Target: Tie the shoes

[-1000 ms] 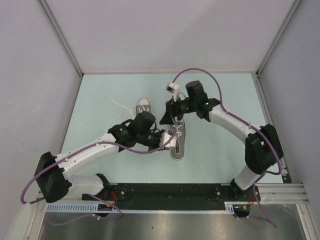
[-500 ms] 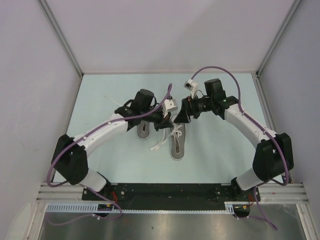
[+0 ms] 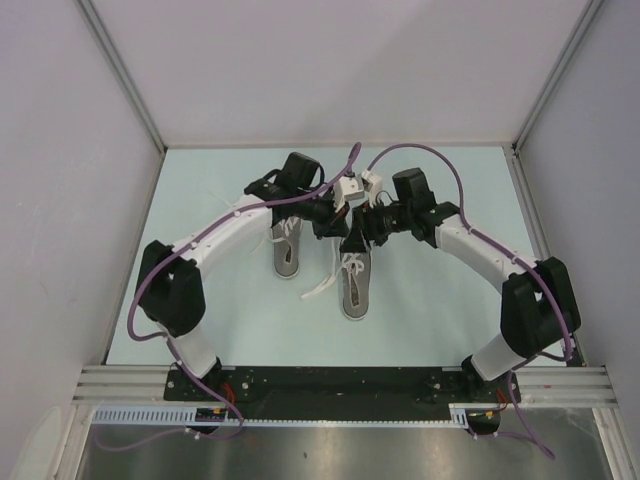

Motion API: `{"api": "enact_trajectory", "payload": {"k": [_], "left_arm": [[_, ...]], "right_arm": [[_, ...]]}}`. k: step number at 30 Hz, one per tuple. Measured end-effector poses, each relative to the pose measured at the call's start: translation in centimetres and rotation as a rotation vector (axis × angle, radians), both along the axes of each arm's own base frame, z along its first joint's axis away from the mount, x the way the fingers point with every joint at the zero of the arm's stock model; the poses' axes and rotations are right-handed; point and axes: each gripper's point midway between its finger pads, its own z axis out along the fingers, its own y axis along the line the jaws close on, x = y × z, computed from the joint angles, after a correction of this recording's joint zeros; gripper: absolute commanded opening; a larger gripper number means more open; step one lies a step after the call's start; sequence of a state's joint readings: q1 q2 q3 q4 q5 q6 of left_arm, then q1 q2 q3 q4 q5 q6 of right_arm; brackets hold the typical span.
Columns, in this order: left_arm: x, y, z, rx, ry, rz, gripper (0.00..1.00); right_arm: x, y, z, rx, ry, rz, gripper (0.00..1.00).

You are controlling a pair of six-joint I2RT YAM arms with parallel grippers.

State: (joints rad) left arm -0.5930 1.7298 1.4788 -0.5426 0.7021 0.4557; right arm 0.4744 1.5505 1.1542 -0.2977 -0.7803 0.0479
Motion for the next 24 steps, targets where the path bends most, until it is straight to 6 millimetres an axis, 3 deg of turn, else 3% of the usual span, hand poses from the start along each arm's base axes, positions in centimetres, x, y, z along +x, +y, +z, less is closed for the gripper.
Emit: {"api": "enact_trajectory", "payload": {"k": [2,5,7,11,15,17,22,24], "left_arm": [[-0.3,0.5,-0.7,0.024,0.012,-0.013,0.06],[-0.3,1.2,-1.2,0.043,0.017,-0.024,0.08],[-0.2,1.7,-1.4,0.053,0.018,-0.023,0.09],[0.0,2.4,-1.7,0.067,0.016,-0.027,0.15],[0.2,2.8,-1.5,0.074,0.008,-0.027,0.29],[0.5,2.9,-1.3,0.075,-0.001,-0.022,0.31],[2.4,4.4,-1.2,0.096,-0.035,0.038,0.27],[3.3,4.9,-1.2,0.105,-0.055,0.067,0.17]], "right_arm": [[0.4,0.1,-0.8,-0.010,0.008,-0.010,0.48],[1.0,0.1,-1.6,-0.025,0.007,-0.024,0.13],[1.4,0.1,-2.1,-0.032,0.006,-0.034,0.00],[1.8,0.1,-2.4,-0.038,0.001,-0.051,0.00],[2.2,0.2,-2.3,-0.031,-0.018,-0.063,0.00],[2.3,0.2,-2.5,-0.030,-0.015,-0.071,0.00],[1.9,0.0,-3.4,-0.038,0.006,-0.079,0.00],[1.9,0.0,-3.5,-0.036,0.011,-0.083,0.00]]}}
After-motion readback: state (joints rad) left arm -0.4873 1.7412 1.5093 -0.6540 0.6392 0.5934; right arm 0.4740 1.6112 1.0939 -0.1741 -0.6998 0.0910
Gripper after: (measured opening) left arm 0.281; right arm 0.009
